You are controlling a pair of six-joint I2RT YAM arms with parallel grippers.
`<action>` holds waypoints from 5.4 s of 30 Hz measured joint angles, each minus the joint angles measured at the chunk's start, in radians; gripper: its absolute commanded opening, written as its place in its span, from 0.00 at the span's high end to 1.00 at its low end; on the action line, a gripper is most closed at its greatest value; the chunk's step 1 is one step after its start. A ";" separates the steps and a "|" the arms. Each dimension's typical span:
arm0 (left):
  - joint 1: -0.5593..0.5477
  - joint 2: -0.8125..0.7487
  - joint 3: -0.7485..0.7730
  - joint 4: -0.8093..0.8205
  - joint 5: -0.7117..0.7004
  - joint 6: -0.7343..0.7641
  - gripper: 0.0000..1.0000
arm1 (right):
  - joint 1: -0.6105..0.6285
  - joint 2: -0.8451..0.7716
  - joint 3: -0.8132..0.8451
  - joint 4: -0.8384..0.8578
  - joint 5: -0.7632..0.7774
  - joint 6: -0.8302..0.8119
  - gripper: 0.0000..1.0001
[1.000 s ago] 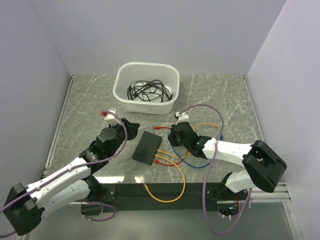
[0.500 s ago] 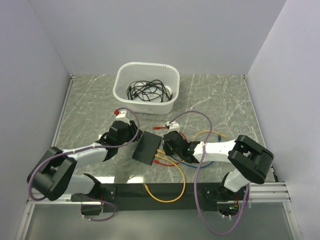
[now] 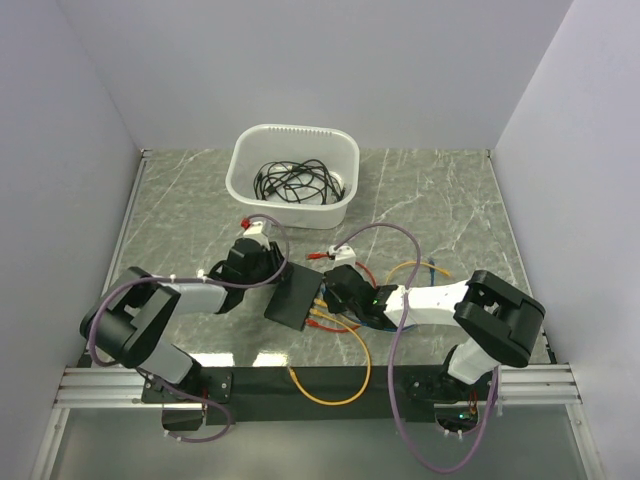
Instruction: Insert the plug into the switch port
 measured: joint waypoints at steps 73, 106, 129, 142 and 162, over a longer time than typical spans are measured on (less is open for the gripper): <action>-0.004 0.164 0.091 0.133 0.188 0.064 0.78 | 0.227 0.007 0.056 -0.100 0.219 -0.075 1.00; 0.000 0.111 -0.013 0.213 0.124 -0.012 0.79 | 0.230 0.043 0.016 0.020 0.238 -0.095 1.00; 0.004 0.039 -0.146 0.291 0.069 -0.166 0.80 | 0.230 0.010 -0.045 0.119 0.146 -0.258 1.00; 0.016 0.024 -0.185 0.331 -0.018 -0.234 0.80 | 0.146 0.047 0.010 0.103 0.035 -0.352 1.00; 0.019 -0.016 -0.266 0.387 -0.093 -0.280 0.81 | 0.038 0.079 0.029 0.148 -0.074 -0.480 1.00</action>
